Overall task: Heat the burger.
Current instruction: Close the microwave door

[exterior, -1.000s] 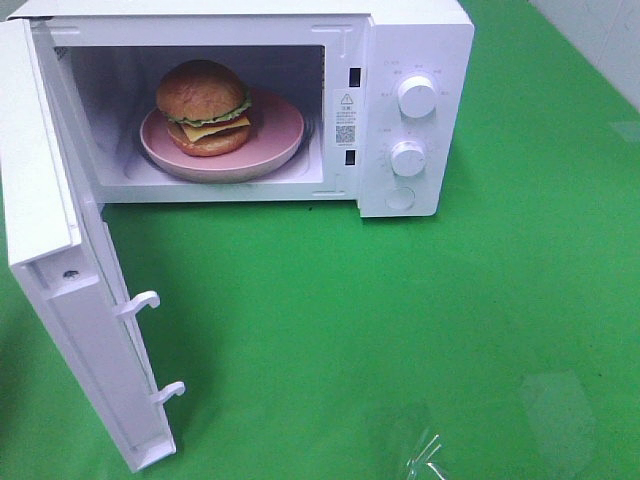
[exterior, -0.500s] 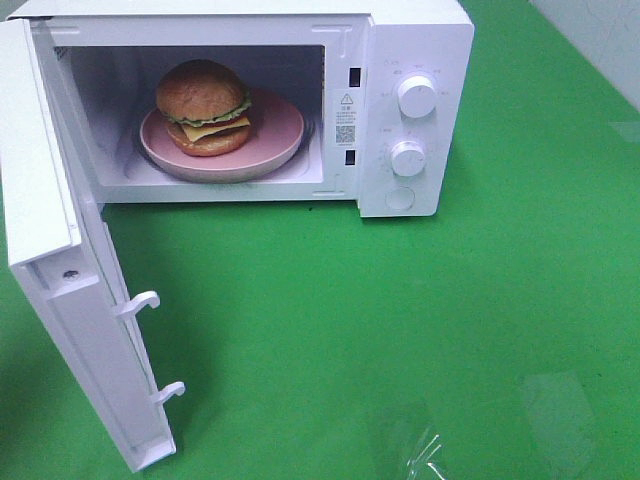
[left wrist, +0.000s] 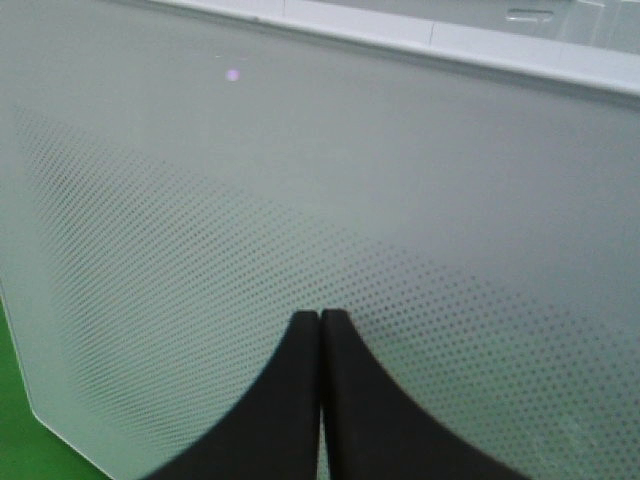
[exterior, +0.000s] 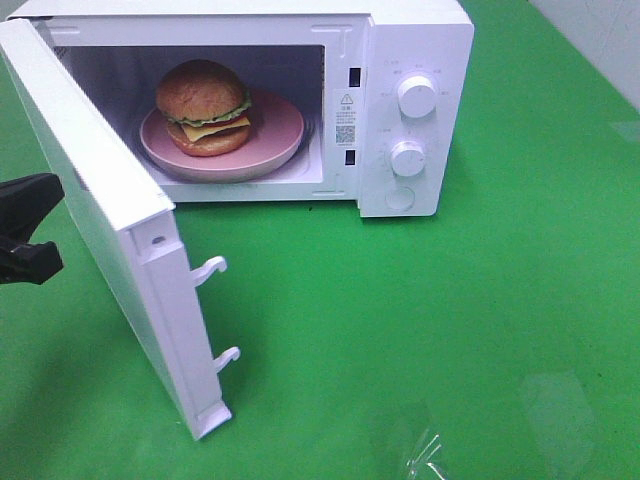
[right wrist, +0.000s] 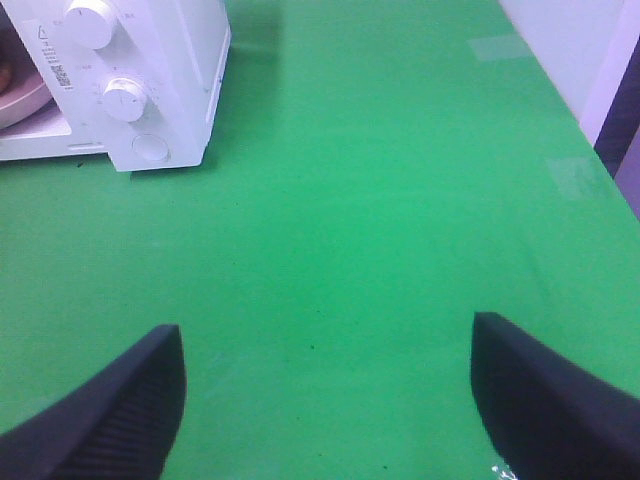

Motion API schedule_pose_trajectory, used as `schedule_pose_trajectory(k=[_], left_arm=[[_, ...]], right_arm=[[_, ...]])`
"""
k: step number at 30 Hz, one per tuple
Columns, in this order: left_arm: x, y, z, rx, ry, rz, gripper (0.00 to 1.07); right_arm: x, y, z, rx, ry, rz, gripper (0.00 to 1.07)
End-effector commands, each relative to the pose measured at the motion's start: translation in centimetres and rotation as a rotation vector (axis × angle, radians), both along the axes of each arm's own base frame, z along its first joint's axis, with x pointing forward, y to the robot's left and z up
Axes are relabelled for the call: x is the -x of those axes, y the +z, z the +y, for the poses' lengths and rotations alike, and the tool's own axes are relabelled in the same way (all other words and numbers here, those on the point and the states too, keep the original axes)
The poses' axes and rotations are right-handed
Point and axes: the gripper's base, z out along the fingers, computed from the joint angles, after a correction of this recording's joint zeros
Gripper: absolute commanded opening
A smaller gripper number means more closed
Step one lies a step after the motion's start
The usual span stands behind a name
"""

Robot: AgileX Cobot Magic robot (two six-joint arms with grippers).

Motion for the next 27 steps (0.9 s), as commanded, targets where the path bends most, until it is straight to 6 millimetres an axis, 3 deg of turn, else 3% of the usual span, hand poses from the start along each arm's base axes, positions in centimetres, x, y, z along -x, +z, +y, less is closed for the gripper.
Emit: schedule_pose_trajectory(k=[1,12,14,19,27], left_arm=[[-0.4,0.3,-0.5,0.019,0.011,-0.04,0.0],[-1.8,-0.6,-3.5,0.055,0.001,0.0,0.0],[-2.4,-0.9,-5.2,0.059,-0.024,0.002,0.0],[-3.4,-0.9,-7.2,0.062,-0.051,-0.009,0.0],[-4.5,-0.9,-9.2,0.087,-0.034,0.003,0.0]], right_arm=[[0.4,0.0,-0.1,0.009,-0.002,-0.031,0.75],[0.4,0.0,-0.1,0.009,-0.002,-0.031,0.75],[0.4,0.0,-0.1,0.009,-0.002,-0.031,0.75],[0.4,0.0,-0.1,0.009,-0.002,-0.031,0.75],[0.4,0.0,-0.1,0.009,-0.002,-0.031,0.75]])
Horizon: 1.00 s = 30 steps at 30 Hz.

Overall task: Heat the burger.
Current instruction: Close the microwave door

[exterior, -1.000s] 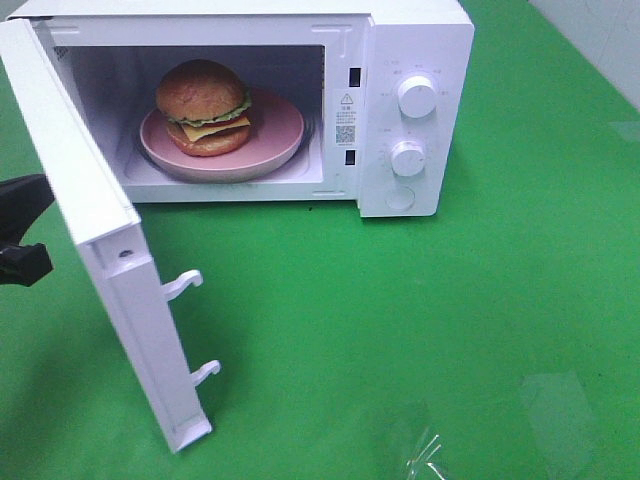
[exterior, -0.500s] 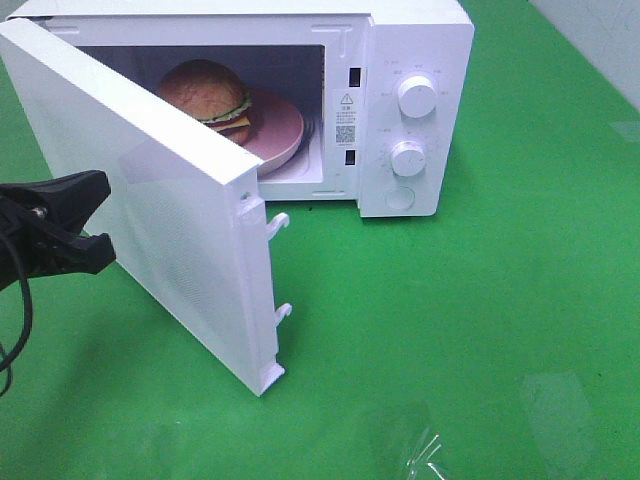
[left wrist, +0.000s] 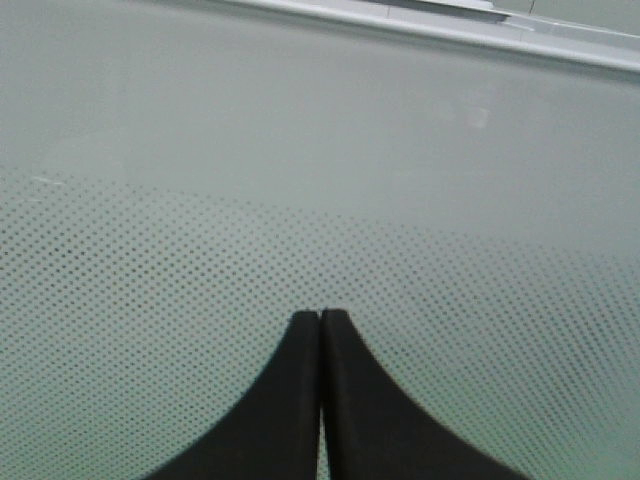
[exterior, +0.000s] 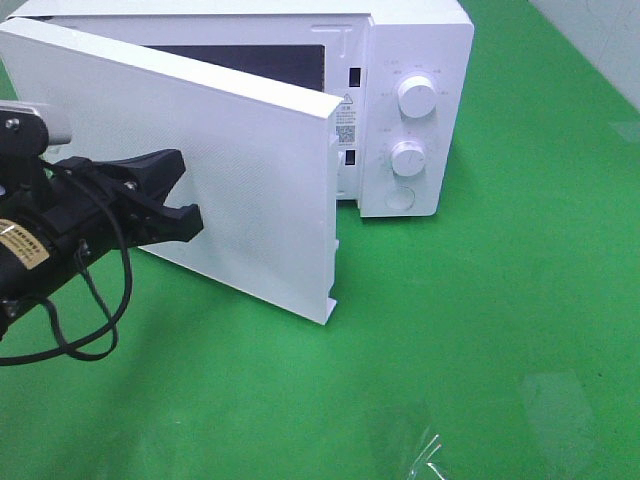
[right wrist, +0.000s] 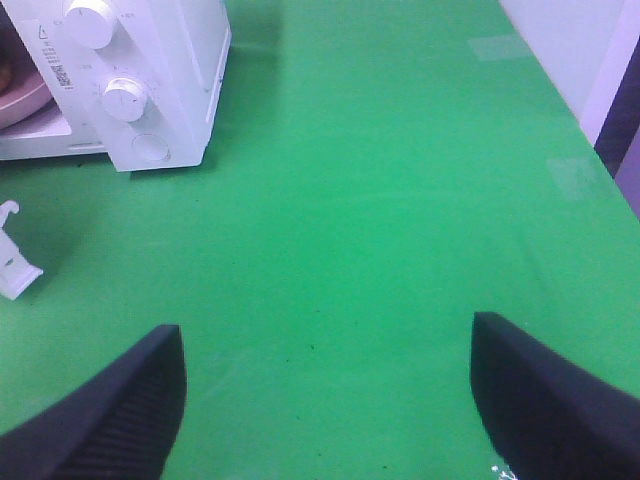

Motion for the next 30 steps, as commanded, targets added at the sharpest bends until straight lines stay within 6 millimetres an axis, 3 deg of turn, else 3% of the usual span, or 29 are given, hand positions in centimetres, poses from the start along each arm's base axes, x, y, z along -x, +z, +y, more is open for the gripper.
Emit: schedule_pose_trajectory(k=[1,18,30], left_arm=[[-0.9,0.4,-1.4,0.013,0.006,0.008,0.0],[-5.9,2.1,-5.3,0.027,0.017,0.022,0.0],[-9.0,1.9,-7.5,0.045,0.029,0.037,0.0]], right_arm=[[0.4,0.0,-0.1,0.009,-0.002,-0.031,0.75],[0.4,0.0,-0.1,0.009,-0.002,-0.031,0.75],[0.4,0.0,-0.1,0.009,-0.002,-0.031,0.75]])
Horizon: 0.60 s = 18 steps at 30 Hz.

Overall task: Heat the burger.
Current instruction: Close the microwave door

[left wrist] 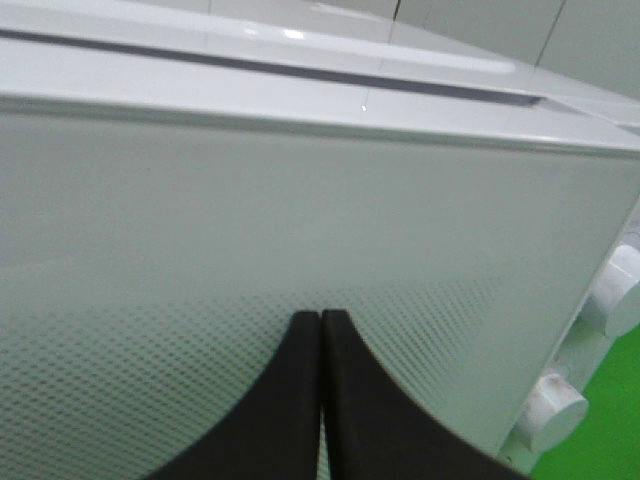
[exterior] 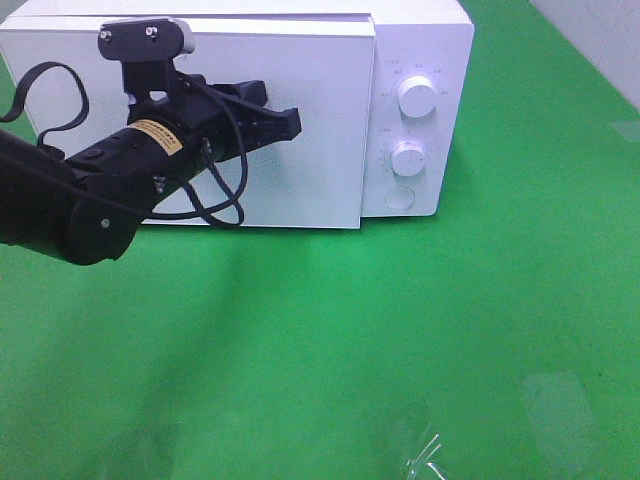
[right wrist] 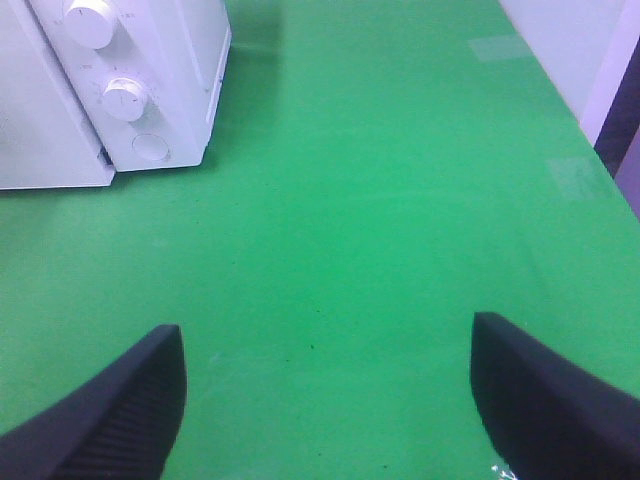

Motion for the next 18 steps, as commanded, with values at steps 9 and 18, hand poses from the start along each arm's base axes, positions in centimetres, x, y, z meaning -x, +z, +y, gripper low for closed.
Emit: schedule_pose_trajectory(k=[9,18], left_arm=[[-2.7,0.4,-1.9,-0.017,0.008,-0.027,0.0],[-4.2,0.1,-2.1,0.003,0.065,-0.017,0.0]], right_arm=[[0.4,0.0,-0.1,0.009,-0.002,-0.031,0.75],[0.4,0.0,-0.1,0.009,-0.002,-0.031,0.75]])
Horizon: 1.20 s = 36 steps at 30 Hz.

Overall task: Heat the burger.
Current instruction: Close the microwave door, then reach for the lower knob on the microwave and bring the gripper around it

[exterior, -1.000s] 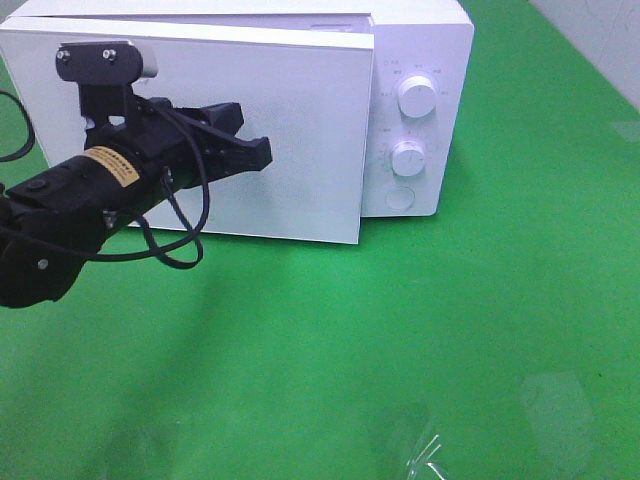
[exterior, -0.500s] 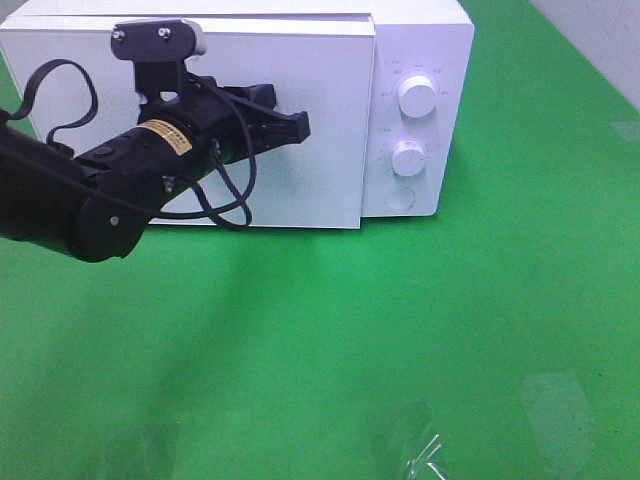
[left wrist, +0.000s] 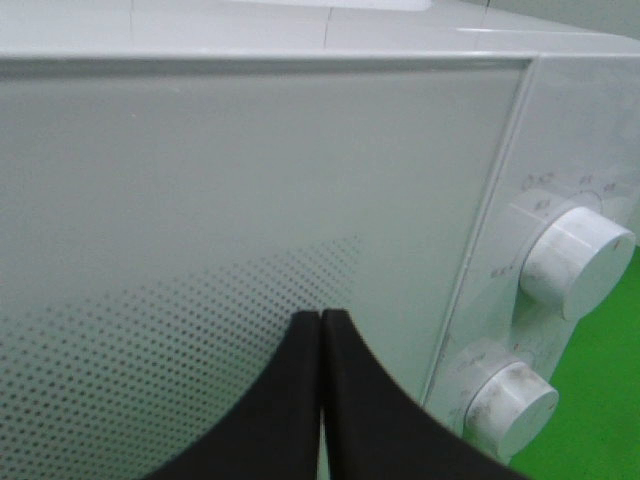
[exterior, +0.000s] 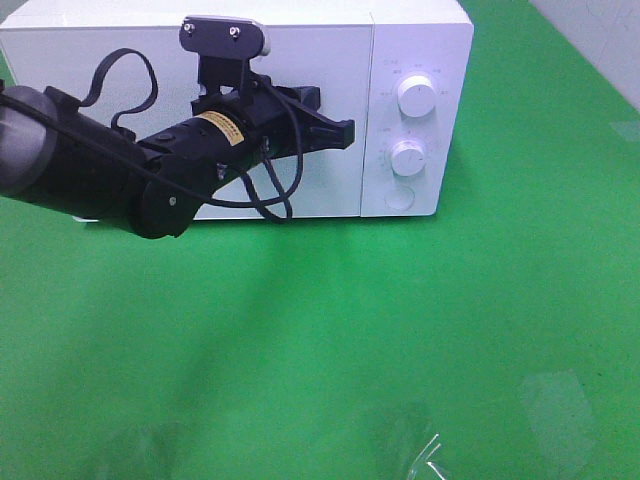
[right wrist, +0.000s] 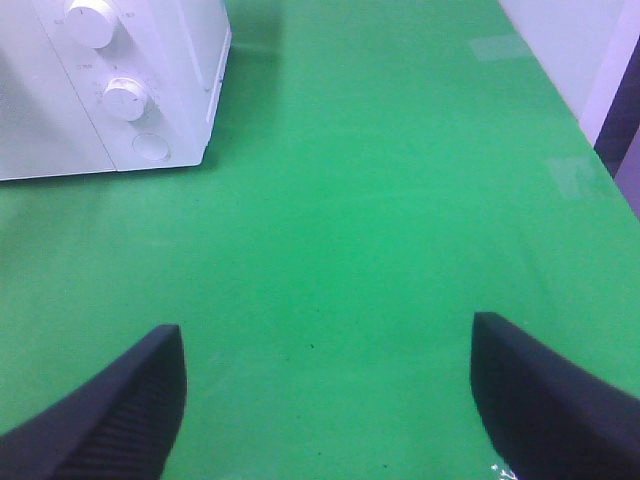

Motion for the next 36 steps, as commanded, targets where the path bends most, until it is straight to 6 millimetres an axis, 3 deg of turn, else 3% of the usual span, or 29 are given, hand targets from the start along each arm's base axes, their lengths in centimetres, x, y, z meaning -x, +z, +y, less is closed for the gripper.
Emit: schedule_pose_trajectory(k=[1,10,13,14,15,16,17,18,19,21,30,36], left_arm=[[-1.8,0.9,1.5,0.099,0.134,-0.004,0.0],[0.8,1.1,-1.1,-0.025,-0.013,0.129,0.0],[1.8,1.1,-1.7,-0.064,-0.047,0.192,0.09],[2.6,0.9,-2.1,-0.108,-0.074,0.256,0.25],[2.6,0.9,-2.1,-0.108,-0.074,0.256,0.25],[3.3,0.7,-2.2,-0.155,-0.096,0.321,0.46],[3.3,0.7,-2.2,-0.155,-0.096,0.321,0.46],[4.0,0.5,-2.3,-0.195,-0.115,0.381,0.71],[4.0,0.5,-2.3,-0.195,-0.115,0.381,0.71],[4.8,0.5,-2.0,-0.262,-0.134,0.483,1.0],[8.1,1.4,0.1,-0.481,-0.195,0.806,1.01],[9.6,2.6,1.3,-0.581,-0.22,0.894,1.01]], right_arm=[[0.4,0.0,-0.1,0.009,-0.002,-0.031,0.75],[0.4,0.0,-0.1,0.009,-0.002,-0.031,0.75],[0.4,0.0,-0.1,0.009,-0.002,-0.031,0.75],[0.4,0.0,-0.1,0.009,-0.002,-0.031,0.75],[0.4,0.0,-0.1,0.009,-0.002,-0.031,0.75],[0.4,0.0,-0.1,0.009,-0.002,-0.031,0.75],[0.4,0.0,-0.1,0.009,-0.002,-0.031,0.75],[0.4,0.0,-0.1,0.009,-0.002,-0.031,0.75],[0.4,0.0,-0.1,0.009,-0.002,-0.031,0.75],[0.4,0.0,-0.1,0.009,-0.002,-0.031,0.75],[0.4,0.0,-0.1,0.009,-0.002,-0.031,0.75],[0.4,0.0,-0.1,0.009,-0.002,-0.031,0.75]])
